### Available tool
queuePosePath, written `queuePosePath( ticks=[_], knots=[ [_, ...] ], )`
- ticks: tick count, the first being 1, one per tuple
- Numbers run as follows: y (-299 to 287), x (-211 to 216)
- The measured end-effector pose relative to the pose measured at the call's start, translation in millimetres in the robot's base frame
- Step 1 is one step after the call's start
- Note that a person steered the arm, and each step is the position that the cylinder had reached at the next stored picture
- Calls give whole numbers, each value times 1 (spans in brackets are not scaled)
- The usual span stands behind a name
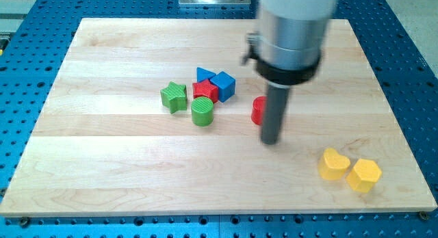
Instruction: Push the hexagon below the heart
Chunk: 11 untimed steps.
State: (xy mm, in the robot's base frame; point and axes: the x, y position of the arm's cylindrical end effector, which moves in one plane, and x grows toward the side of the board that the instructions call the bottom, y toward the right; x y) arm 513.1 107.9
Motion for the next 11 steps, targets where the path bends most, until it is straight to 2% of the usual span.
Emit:
queuePosePath(
  ticks=[1, 2, 3, 4, 5, 6, 7, 8, 9, 11],
  knots=[
    [5, -28],
    [-35, -41],
    [-71, -40],
    [-63, -30],
    [20, -15],
    [134, -3],
    [188, 54],
    [174, 76],
    [107, 79],
    [41, -3]
  ],
)
